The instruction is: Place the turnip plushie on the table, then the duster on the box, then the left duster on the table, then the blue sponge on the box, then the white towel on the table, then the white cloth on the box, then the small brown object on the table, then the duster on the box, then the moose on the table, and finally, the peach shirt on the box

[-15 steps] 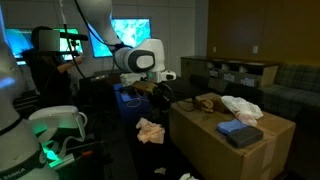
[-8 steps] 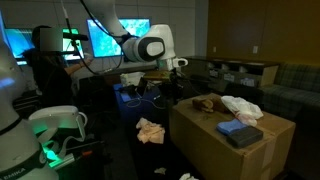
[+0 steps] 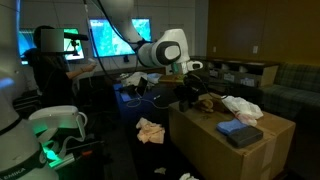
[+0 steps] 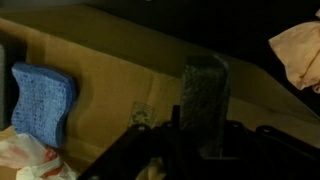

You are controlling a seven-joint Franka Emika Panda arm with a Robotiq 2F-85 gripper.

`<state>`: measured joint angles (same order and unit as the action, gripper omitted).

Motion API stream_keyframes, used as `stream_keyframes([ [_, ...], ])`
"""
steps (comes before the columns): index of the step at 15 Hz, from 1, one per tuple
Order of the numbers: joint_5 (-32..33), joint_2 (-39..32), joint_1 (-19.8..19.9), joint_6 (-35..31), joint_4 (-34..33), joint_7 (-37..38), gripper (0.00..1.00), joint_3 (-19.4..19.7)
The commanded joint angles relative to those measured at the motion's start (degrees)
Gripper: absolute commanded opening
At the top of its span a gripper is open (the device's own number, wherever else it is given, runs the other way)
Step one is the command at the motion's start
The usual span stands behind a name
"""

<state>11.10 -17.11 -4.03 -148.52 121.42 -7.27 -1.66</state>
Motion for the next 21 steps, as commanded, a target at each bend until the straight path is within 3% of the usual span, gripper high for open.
stream_keyframes([
  [1, 1.4, -5.4, -1.1, 2.2, -6.1, 5.6, 0.08, 1.7],
  [11, 0.7, -12.1, -3.3, 6.6, -13.8, 16.2, 0.08, 4.2],
  [21, 2.4, -14.3, -5.7, 6.2, -16.6, 23.3, 0.08, 7.4],
])
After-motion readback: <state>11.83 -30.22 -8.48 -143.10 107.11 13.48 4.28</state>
